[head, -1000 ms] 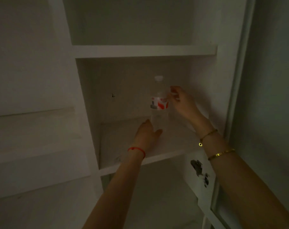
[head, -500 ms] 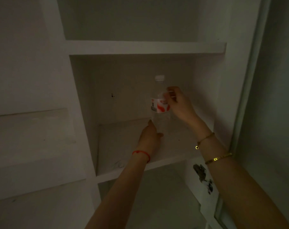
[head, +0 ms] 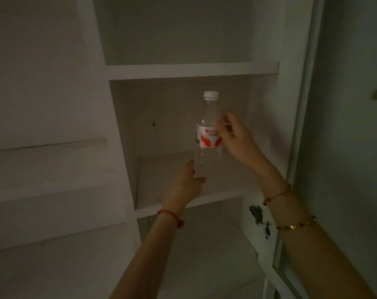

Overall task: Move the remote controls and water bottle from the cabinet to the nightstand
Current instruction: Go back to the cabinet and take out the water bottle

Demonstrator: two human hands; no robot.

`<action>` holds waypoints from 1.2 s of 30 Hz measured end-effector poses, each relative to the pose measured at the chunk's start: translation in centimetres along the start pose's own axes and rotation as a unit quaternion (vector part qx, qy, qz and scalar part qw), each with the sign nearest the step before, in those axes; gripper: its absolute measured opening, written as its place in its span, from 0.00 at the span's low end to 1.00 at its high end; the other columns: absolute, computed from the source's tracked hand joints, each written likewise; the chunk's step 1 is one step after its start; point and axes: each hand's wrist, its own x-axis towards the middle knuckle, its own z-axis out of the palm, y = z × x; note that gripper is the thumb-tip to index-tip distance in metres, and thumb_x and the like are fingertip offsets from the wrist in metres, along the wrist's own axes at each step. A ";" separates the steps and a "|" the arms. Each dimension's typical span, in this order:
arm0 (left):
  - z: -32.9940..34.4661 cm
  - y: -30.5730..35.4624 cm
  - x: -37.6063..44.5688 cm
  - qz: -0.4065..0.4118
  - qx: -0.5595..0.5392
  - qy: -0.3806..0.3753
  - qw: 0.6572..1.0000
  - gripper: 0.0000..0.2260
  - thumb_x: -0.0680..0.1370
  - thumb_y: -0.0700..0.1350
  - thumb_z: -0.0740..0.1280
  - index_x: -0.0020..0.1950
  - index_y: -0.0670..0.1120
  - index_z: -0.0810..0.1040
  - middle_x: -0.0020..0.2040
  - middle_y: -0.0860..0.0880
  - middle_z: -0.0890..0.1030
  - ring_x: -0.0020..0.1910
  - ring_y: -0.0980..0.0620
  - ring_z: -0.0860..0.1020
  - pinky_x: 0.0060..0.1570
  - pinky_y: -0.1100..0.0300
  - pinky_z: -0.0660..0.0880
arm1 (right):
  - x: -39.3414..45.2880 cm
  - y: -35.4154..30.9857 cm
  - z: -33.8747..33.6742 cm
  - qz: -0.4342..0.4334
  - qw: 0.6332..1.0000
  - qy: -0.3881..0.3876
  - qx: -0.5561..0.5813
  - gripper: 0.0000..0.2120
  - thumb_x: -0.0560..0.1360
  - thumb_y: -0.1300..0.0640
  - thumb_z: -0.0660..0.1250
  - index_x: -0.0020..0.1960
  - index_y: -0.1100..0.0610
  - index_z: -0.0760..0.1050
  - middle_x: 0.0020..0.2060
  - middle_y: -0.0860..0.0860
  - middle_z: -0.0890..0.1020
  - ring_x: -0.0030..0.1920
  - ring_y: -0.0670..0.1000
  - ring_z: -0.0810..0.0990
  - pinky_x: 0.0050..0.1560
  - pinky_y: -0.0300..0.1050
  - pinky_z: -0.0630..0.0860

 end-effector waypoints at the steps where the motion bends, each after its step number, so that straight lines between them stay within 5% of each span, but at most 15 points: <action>1: -0.1 -0.3 -0.7 -0.013 -0.014 0.009 1.000 0.23 0.76 0.38 0.67 0.70 0.44 0.68 0.58 0.45 0.76 0.57 0.44 0.77 0.60 0.48 0.74 | -0.7 -0.7 -0.2 0.002 1.000 -0.001 0.009 0.18 0.81 0.51 0.57 0.69 0.56 0.67 0.62 0.51 0.76 0.57 0.47 0.77 0.46 0.24 0.73; 6: -0.9 -1.1 -5.1 -0.031 -0.070 0.009 0.997 0.15 0.74 0.36 0.69 0.60 0.38 0.78 0.55 0.40 0.81 0.49 0.46 0.79 0.49 0.57 0.75 | -4.6 -3.1 -0.9 0.004 0.999 -0.006 0.035 0.18 0.81 0.50 0.58 0.68 0.56 0.67 0.61 0.49 0.78 0.57 0.46 0.79 0.50 0.31 0.77; 9: -1.1 -1.8 -8.5 -0.056 -0.105 0.011 0.993 0.19 0.74 0.36 0.70 0.65 0.38 0.74 0.56 0.38 0.81 0.54 0.42 0.81 0.57 0.49 0.77 | -7.3 -4.0 -1.1 0.006 0.999 -0.016 0.048 0.19 0.81 0.50 0.58 0.68 0.57 0.67 0.60 0.50 0.79 0.57 0.46 0.79 0.52 0.36 0.79; 13: -0.6 -3.2 -13.7 -0.092 -0.130 0.006 0.987 0.20 0.74 0.38 0.70 0.66 0.41 0.73 0.56 0.39 0.81 0.56 0.44 0.80 0.62 0.49 0.74 | -11.2 -4.9 -0.6 0.007 0.998 -0.031 0.052 0.18 0.81 0.51 0.58 0.68 0.57 0.69 0.58 0.50 0.80 0.55 0.45 0.79 0.50 0.29 0.76; 16: 0.0 -4.3 -17.4 -0.106 -0.168 0.017 0.980 0.20 0.74 0.37 0.69 0.66 0.42 0.74 0.55 0.40 0.82 0.56 0.44 0.80 0.62 0.51 0.74 | -14.4 -5.2 0.0 0.018 0.996 -0.060 0.063 0.19 0.81 0.50 0.58 0.69 0.56 0.69 0.59 0.49 0.80 0.56 0.45 0.80 0.52 0.33 0.78; 23: 1.7 -7.6 -25.0 -0.159 -0.326 0.026 0.932 0.20 0.75 0.29 0.65 0.67 0.37 0.72 0.56 0.35 0.81 0.52 0.39 0.81 0.49 0.55 0.81 | -21.8 -5.4 1.4 0.056 0.989 -0.114 0.080 0.22 0.80 0.49 0.58 0.72 0.54 0.65 0.64 0.50 0.77 0.60 0.46 0.78 0.54 0.35 0.78; 29: 3.5 -10.4 -30.5 -0.207 -0.337 0.041 0.917 0.21 0.75 0.28 0.64 0.67 0.37 0.71 0.57 0.33 0.79 0.53 0.37 0.80 0.47 0.56 0.82 | -27.6 -5.3 2.5 0.096 0.980 -0.145 0.095 0.18 0.80 0.54 0.60 0.70 0.54 0.67 0.58 0.48 0.78 0.47 0.31 0.77 0.43 0.25 0.74; 33: 4.7 -12.5 -34.0 -0.240 -0.322 0.051 0.915 0.21 0.75 0.29 0.65 0.68 0.37 0.71 0.58 0.32 0.79 0.46 0.43 0.82 0.41 0.62 0.81 | -31.3 -4.7 3.8 0.120 0.973 -0.164 0.107 0.20 0.80 0.53 0.60 0.71 0.55 0.67 0.60 0.51 0.79 0.54 0.41 0.78 0.49 0.27 0.76; 36: 5.7 -14.1 -36.4 -0.237 -0.293 0.052 0.925 0.21 0.76 0.29 0.64 0.68 0.38 0.70 0.57 0.36 0.80 0.50 0.44 0.81 0.48 0.59 0.81 | -34.0 -4.4 4.6 0.147 0.967 -0.174 0.115 0.22 0.79 0.52 0.61 0.72 0.55 0.66 0.63 0.52 0.77 0.59 0.45 0.78 0.52 0.29 0.76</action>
